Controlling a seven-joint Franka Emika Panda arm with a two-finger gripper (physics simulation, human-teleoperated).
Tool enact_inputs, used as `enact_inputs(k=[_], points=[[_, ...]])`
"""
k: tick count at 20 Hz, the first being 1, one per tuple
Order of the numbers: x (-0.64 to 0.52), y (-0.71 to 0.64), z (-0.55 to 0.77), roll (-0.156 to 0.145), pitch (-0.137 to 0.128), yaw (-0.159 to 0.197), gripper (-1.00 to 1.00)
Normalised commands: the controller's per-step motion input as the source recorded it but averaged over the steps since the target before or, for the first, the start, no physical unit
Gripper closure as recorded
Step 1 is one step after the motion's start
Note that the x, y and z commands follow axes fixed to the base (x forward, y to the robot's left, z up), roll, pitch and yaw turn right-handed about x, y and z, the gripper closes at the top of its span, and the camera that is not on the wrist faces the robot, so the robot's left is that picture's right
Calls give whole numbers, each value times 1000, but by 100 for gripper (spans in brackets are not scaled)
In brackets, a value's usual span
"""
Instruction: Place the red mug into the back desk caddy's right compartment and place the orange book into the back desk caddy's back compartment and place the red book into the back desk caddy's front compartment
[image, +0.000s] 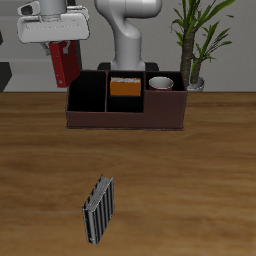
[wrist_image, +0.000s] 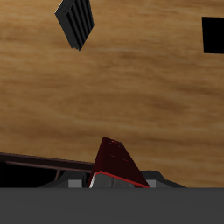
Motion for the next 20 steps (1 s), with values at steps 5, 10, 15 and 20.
enact_inputs(k=[5, 10, 15, 20], points=[[-225, 184, 149, 19, -34, 132, 100], [-165, 149, 199, 22, -24, 232, 100], [-107, 28, 14, -20, -11, 197, 100], [-20, 67, -22, 15, -7, 175, 100]])
